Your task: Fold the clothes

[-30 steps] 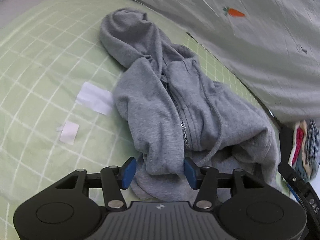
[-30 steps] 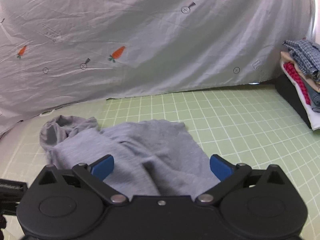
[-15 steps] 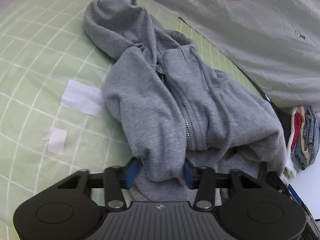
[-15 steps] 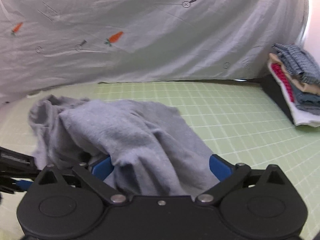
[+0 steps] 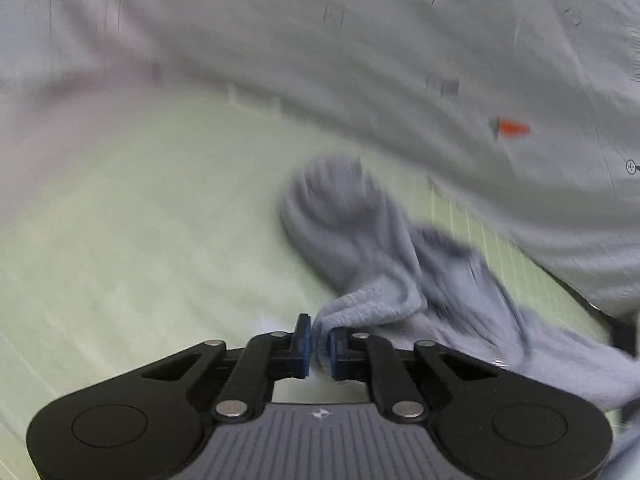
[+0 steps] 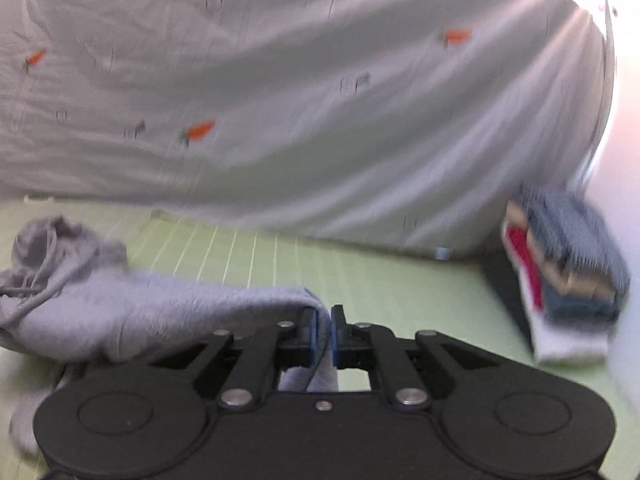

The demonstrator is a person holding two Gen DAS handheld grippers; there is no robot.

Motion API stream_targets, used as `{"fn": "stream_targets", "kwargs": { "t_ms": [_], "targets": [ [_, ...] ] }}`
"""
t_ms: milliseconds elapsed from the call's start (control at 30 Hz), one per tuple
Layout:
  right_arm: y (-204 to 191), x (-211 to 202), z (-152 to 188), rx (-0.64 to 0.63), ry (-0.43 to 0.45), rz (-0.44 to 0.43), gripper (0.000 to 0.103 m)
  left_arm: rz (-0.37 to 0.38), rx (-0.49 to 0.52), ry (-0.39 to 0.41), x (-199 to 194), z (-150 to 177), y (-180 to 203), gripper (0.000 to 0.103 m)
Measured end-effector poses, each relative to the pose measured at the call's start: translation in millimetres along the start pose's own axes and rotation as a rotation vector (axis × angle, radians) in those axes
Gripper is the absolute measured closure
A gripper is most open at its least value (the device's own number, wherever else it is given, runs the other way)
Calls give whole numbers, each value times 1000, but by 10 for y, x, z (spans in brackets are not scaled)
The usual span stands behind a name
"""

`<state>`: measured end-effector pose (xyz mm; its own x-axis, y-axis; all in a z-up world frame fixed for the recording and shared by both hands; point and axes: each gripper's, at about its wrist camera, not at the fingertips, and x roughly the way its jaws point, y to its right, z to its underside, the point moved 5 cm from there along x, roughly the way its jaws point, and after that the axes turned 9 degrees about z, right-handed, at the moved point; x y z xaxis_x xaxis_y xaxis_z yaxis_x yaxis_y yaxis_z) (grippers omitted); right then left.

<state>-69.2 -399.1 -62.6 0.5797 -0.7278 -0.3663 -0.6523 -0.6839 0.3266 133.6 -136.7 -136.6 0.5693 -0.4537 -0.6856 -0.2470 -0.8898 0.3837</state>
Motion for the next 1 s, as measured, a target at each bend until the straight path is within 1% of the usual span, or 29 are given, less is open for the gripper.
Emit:
{"fn": "stream_targets", "kwargs": {
  "t_ms": [33,67,133,233,267,333,367,400,433,467,500,533,567,600,633,667,700,833,900,933,1000],
  "targets": [
    [47,-7,-144,-9,42,0,97,-17,36,43,-79,-138,47,95],
    [93,-14,-292,-18,85,1,97,-14,48,84,-143,-289,104,95],
    [207,7,-624,7,157,-17,97,-9,74,164,-260,-590,225,95],
    [332,115,-1083,18,271,-20,97,-3,135,278,-289,-1038,498,95],
    [358,171,-1229,12,311,-14,97,-2,153,314,-281,-1182,582,95],
    [390,409,-1466,3,362,16,96,-10,173,361,-110,-1430,682,94],
    [366,578,-1544,-8,353,36,93,-27,168,358,58,-1502,686,91],
    [354,822,-1589,-5,330,60,85,-52,148,321,269,-1533,658,86],
    [342,1084,-1580,-5,276,84,53,-77,127,284,479,-1564,629,86],
    [328,1346,-1561,-7,215,109,35,-96,106,246,663,-1572,602,85],
    [331,1541,-1473,0,143,120,37,-92,82,206,758,-1499,580,81],
    [337,1719,-1370,9,69,128,42,-89,57,165,852,-1426,559,75],
    [343,1895,-1267,18,-6,135,46,-83,36,132,924,-1344,538,71],
    [373,1946,-1143,50,-49,134,44,-71,27,122,924,-1226,516,58],
    [383,1927,-986,74,-85,118,40,-67,27,96,939,-1086,483,45],
    [388,1899,-822,95,-119,100,36,-65,24,66,954,-941,447,44],
    [392,1870,-659,116,-154,82,35,-71,15,22,972,-781,398,44],
    [384,1733,12,190,-344,4,35,-78,-43,-133,970,-231,234,44],
    [383,1639,215,259,-414,-27,35,-75,-66,-194,952,15,217,41],
    [374,1609,269,285,-437,-41,35,-81,-58,-214,957,114,219,37],
    [354,1557,356,333,-478,-66,35,-95,-39,-253,968,307,224,34]
  ]
}}
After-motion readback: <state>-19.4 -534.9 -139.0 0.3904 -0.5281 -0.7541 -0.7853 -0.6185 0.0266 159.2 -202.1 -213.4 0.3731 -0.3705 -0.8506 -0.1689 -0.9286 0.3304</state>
